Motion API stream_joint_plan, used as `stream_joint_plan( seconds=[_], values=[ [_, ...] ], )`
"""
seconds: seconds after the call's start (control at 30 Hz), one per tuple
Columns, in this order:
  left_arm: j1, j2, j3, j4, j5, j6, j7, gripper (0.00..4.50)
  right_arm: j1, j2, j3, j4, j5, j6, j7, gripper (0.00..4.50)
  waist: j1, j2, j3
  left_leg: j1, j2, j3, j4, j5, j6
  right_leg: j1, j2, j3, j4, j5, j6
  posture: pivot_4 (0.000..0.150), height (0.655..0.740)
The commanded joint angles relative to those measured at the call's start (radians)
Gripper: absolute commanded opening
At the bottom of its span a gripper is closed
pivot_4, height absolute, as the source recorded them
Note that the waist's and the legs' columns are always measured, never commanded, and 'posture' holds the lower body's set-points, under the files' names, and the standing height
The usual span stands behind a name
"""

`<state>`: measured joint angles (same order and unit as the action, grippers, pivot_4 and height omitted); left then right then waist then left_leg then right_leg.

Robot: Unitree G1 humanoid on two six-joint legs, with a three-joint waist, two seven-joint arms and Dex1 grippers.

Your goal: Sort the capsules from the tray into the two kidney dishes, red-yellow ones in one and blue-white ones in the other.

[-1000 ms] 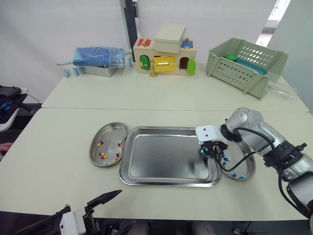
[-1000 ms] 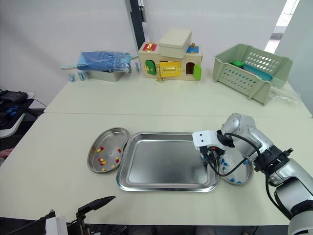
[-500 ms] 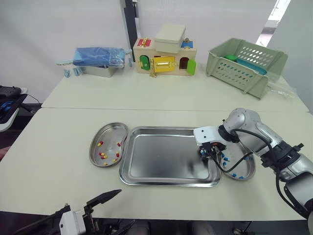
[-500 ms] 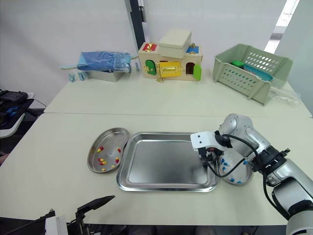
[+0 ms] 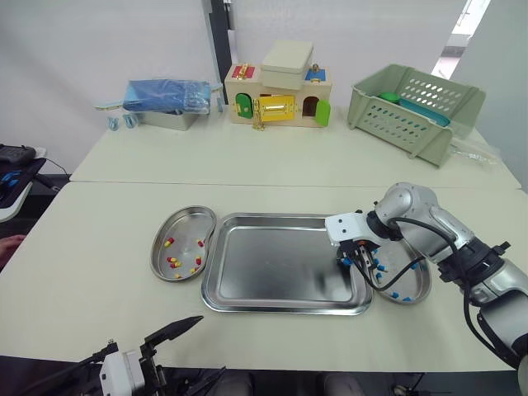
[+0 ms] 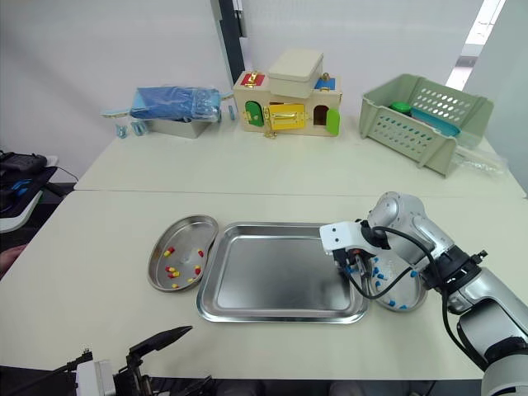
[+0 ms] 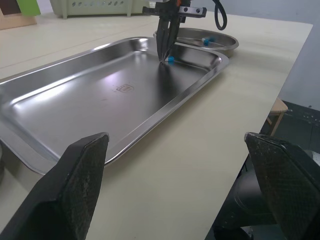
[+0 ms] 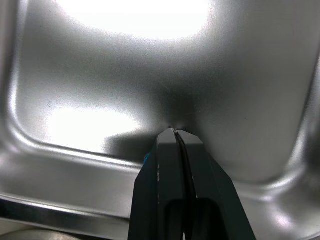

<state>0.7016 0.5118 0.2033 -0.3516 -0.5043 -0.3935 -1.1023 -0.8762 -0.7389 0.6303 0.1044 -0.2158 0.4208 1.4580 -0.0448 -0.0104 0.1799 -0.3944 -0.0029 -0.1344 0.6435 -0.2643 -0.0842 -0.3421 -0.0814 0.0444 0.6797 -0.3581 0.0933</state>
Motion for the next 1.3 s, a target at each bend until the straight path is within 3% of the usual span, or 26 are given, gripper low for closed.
stream_joint_plan(
  seconds=[0.03, 0.1, 0.2, 0.37, 1.23, 1.3],
  values=[
    [0.005, 0.013, -0.004, -0.038, -0.006, 0.003, 0.004, 4.5, 0.004, 0.004, -0.033, -0.025, 0.007, 0.003, 0.005, 0.04, 0.0, 0.0, 0.0, 0.0, 0.0, 0.0, 0.0, 0.0, 0.0, 0.0, 0.0, 0.0, 0.0, 0.0, 0.0, 0.15, 0.74],
    [0.005, 0.014, -0.005, -0.039, -0.006, 0.006, 0.006, 4.5, 0.004, 0.004, -0.045, -0.032, 0.017, 0.0, 0.003, 0.04, 0.0, 0.0, 0.0, 0.0, 0.0, 0.0, 0.0, 0.0, 0.0, 0.0, 0.0, 0.0, 0.0, 0.0, 0.0, 0.15, 0.74],
    [0.004, 0.015, -0.004, -0.041, -0.007, 0.01, 0.007, 4.5, 0.004, 0.0, -0.063, -0.048, 0.03, 0.007, 0.009, 0.52, 0.0, 0.0, 0.0, 0.0, 0.0, 0.0, 0.0, 0.0, 0.0, 0.0, 0.0, 0.0, 0.0, 0.0, 0.0, 0.15, 0.74],
    [0.002, 0.015, -0.005, -0.043, -0.006, 0.015, 0.01, 4.5, 0.011, -0.01, -0.085, -0.095, 0.046, 0.077, 0.021, 1.73, 0.0, 0.0, 0.0, 0.0, 0.0, 0.0, 0.0, 0.0, 0.0, 0.0, 0.0, 0.0, 0.0, 0.0, 0.0, 0.15, 0.74],
    [-0.014, 0.011, -0.015, -0.061, 0.003, 0.041, 0.041, 4.5, 0.048, -0.021, -0.036, -0.058, -0.022, 0.094, 0.014, 1.73, 0.0, 0.0, 0.0, 0.0, 0.0, 0.0, 0.0, 0.0, 0.0, 0.0, 0.0, 0.0, 0.0, 0.0, 0.0, 0.15, 0.74],
    [-0.016, 0.012, -0.016, -0.061, 0.003, 0.042, 0.044, 4.5, 0.049, -0.026, -0.034, -0.063, -0.026, 0.088, 0.017, 1.4, 0.0, 0.0, 0.0, 0.0, 0.0, 0.0, 0.0, 0.0, 0.0, 0.0, 0.0, 0.0, 0.0, 0.0, 0.0, 0.15, 0.74]
  ],
)
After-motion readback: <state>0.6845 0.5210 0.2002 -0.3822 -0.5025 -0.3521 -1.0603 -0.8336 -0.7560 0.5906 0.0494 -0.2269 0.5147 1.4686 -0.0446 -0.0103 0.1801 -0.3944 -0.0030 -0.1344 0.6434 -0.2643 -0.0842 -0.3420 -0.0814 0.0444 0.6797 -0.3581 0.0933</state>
